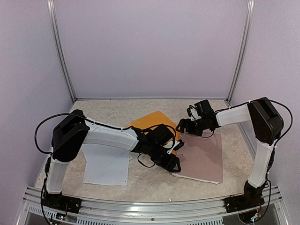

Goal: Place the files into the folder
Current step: Move the folder with files to the corner of the board.

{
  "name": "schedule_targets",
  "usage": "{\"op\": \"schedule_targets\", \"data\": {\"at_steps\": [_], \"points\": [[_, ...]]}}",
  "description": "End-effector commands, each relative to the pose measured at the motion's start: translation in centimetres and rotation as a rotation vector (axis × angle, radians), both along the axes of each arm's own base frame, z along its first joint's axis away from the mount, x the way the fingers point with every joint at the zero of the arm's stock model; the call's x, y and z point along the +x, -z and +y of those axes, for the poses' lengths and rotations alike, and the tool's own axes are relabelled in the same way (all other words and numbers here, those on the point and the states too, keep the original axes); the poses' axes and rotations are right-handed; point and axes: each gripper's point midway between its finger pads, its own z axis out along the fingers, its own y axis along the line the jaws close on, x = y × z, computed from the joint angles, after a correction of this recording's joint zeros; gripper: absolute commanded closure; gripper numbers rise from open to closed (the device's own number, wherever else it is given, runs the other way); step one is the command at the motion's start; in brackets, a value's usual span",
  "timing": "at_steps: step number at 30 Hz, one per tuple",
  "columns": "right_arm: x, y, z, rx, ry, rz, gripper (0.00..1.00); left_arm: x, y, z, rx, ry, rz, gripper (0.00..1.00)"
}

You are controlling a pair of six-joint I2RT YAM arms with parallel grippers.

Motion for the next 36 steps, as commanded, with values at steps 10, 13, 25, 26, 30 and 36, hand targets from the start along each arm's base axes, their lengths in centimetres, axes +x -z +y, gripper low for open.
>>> {"op": "schedule_targets", "data": {"at_steps": [10,13,25,26,30,36], "points": [[3.3,1.0,-5.3,-0.092,0.000,0.109,0.10,5.9,-0.1,-5.8,-0.001,-0.112,-0.052,0.58],[5.0,-1.7,-5.8,-0.100,0.006,0.049,0.08,8.1,-0.5,-6.8,-0.040,-0.144,-0.033,0.57],[4.2,-11.3,-7.3,-0.157,0.012,-0.107,0.01,11.1,-1.9,-5.1,-0.048,-0.155,-0.078,0.38],[3.5,-11.5,-7.1,-0.155,0.002,-0.111,0.01,11.0,-3.2,-4.3,-0.054,-0.162,-0.099,0.36],[0.1,-11.5,-5.4,-0.173,-0.063,-0.115,0.01,10.7,-5.7,-0.1,-0.004,-0.232,-0.190,0.23],[-5.0,-11.1,-1.0,-0.136,-0.182,-0.120,0.05,9.4,-7.9,6.9,0.062,-0.369,-0.248,0.15]]}}
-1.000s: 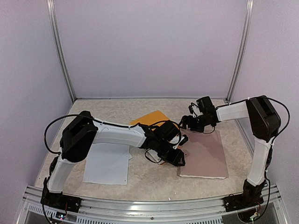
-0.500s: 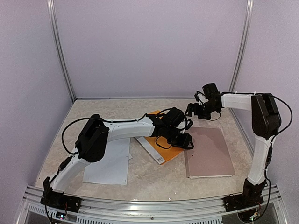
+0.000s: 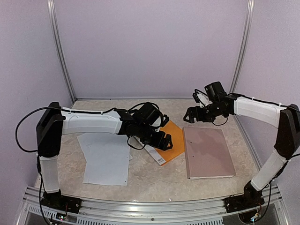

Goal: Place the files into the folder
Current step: Move the folder with files to the corner of the board.

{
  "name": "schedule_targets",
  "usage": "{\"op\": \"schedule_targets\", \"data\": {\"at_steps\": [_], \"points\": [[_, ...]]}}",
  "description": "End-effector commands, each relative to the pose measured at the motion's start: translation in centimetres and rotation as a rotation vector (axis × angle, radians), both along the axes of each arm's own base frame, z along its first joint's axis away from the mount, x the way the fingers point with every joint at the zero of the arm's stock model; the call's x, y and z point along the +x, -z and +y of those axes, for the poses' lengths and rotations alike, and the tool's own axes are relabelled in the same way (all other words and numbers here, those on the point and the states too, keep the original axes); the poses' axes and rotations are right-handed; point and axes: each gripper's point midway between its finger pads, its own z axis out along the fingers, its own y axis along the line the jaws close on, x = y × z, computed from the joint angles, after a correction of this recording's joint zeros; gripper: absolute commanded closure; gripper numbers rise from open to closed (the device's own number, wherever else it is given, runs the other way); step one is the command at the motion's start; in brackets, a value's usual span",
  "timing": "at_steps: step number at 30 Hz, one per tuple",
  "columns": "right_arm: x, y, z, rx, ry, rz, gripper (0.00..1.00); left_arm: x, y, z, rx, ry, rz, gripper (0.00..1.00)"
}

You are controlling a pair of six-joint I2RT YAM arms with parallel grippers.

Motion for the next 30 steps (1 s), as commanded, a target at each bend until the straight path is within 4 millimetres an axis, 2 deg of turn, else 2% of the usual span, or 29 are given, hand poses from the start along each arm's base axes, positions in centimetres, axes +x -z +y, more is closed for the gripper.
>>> {"op": "schedule_targets", "data": {"at_steps": [1,4,8,11,13,16,22,30], "points": [[-4.2,1.4,3.2,0.005,-0.095,0.041,0.05,0.4,-3.1,4.8,0.023,-0.144,-0.092,0.14],[-6.4,3.2,5.6,0.032,-0.151,0.082,0.06,0.2,-3.1,8.1,0.059,-0.258,-0.088,0.13],[-8.1,5.8,8.3,0.046,-0.202,0.132,0.06,0.2,-2.0,11.7,0.083,-0.411,-0.036,0.11],[-8.9,7.8,9.5,0.052,-0.225,0.170,0.06,0.1,-0.7,13.6,0.097,-0.498,0.018,0.06],[-9.1,9.3,9.6,0.041,-0.226,0.196,0.06,0.2,0.2,14.2,0.099,-0.526,0.043,0.04],[-9.2,11.2,8.8,-0.011,-0.203,0.226,0.06,0.4,0.9,13.8,0.091,-0.534,0.067,0.03],[-8.6,13.3,5.8,-0.119,-0.123,0.264,0.06,1.1,1.9,13.0,0.087,-0.536,0.098,0.03],[-7.1,13.1,0.3,-0.270,-0.018,0.259,0.06,1.5,1.8,11.7,0.070,-0.521,0.124,0.02]]}}
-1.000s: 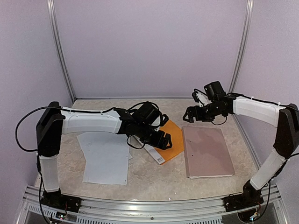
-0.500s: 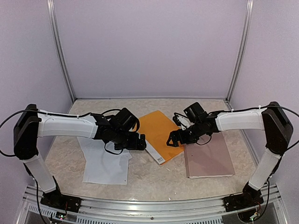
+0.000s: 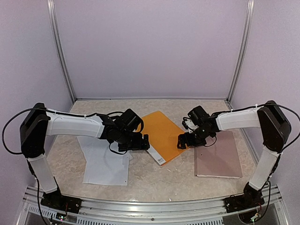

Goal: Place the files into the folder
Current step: Move the folder with files to the corner of the board, then pick up the folder from the center of the board.

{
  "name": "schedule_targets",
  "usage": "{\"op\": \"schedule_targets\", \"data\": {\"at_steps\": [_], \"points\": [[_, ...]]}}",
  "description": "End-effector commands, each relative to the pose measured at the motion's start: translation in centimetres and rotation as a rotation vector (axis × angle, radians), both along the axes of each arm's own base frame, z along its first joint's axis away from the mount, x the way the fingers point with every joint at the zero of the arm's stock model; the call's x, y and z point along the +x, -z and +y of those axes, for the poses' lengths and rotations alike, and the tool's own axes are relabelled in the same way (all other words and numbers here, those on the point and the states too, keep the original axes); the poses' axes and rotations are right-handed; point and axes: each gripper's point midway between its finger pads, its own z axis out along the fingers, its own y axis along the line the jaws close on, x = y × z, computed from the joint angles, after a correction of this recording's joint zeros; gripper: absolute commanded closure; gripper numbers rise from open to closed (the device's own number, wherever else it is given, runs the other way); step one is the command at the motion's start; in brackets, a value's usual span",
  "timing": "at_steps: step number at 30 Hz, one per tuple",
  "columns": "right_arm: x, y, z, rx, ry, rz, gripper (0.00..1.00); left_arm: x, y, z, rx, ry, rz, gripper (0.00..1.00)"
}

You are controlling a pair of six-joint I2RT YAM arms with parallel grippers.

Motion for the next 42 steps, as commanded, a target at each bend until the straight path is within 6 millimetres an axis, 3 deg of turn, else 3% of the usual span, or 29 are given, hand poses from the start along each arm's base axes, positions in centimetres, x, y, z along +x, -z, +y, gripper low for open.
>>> {"op": "schedule_targets", "data": {"at_steps": [1,5,10,15,20,24,30,37,42], "points": [[0.6,0.2,-4.7,-0.152,0.062,0.005,0.06,0.8,-0.4,-1.4,-0.048,-0.006,0.022,0.02],[2.1,-0.5,-5.4,-0.158,0.073,-0.033,0.05,0.8,0.4,-2.9,-0.120,-0.010,0.090,0.01],[4.7,-1.4,-3.3,-0.115,0.017,-0.093,0.03,1.7,0.9,-3.4,-0.175,-0.039,0.117,0.01],[6.6,0.3,-2.2,-0.115,-0.020,-0.086,0.02,2.7,0.7,-4.2,-0.204,-0.030,0.115,0.01],[7.5,1.8,-1.0,-0.070,-0.048,-0.073,0.03,3.7,1.8,-4.9,-0.242,-0.052,0.141,0.05],[6.9,2.8,0.5,0.021,-0.078,-0.034,0.04,4.3,2.7,-5.1,-0.261,-0.078,0.161,0.13],[4.2,2.2,2.9,0.231,-0.077,0.011,0.09,4.2,3.7,-4.8,-0.265,-0.094,0.172,0.23],[2.2,-1.7,3.8,0.401,-0.022,0.003,0.15,5.8,2.2,-2.5,-0.211,-0.047,0.120,0.23],[0.6,-3.1,3.5,0.426,0.018,-0.007,0.17,7.2,1.5,-0.8,-0.138,-0.006,0.097,0.19]]}}
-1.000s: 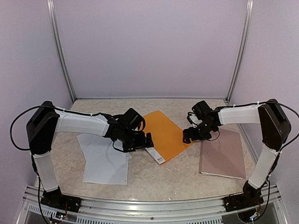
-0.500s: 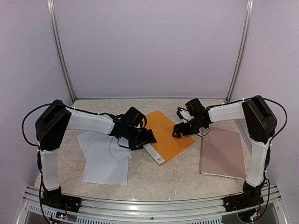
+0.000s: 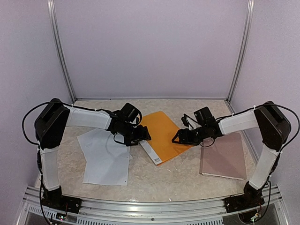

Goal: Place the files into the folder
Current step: Pick up the folder from the center of the board.

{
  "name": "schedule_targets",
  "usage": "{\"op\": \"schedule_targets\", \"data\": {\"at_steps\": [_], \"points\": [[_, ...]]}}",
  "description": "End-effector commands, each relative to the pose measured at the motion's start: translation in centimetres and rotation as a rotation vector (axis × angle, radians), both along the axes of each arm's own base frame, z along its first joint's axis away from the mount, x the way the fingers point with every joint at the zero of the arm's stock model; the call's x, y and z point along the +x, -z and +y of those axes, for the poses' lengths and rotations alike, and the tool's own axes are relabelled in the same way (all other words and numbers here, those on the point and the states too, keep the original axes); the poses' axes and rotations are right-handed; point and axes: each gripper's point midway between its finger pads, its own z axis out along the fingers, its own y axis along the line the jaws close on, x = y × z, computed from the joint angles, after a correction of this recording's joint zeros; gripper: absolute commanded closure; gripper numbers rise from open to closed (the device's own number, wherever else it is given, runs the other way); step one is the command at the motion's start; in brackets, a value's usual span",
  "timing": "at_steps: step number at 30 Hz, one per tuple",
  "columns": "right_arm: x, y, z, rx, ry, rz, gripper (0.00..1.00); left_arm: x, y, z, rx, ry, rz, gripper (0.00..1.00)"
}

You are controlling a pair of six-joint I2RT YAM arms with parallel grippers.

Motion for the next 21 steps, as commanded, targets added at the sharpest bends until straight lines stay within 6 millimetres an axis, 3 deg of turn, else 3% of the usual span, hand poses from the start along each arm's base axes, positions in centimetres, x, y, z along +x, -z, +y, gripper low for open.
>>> {"op": "schedule_targets", "data": {"at_steps": [1,5,8,14,21], "points": [[-1.7,-2.3,0.6,0.081,0.037,0.011,0.17,1.4,-1.3,1.9,0.085,0.058,-0.049,0.17],[-2.3,-3.0,-0.5,0.063,0.077,-0.009,0.17,1.8,-2.7,2.8,0.128,0.095,-0.107,0.09],[-1.9,-3.5,-1.3,0.003,0.088,-0.038,0.16,1.0,-3.8,2.4,0.136,0.156,-0.142,0.07],[-0.3,-4.1,-3.3,-0.075,0.124,-0.068,0.10,-4.6,-6.7,-2.0,0.249,0.468,-0.377,0.05],[2.5,-4.7,-6.3,-0.117,0.170,-0.070,0.08,-9.4,-4.0,-5.7,0.359,0.751,-0.393,0.06]]}}
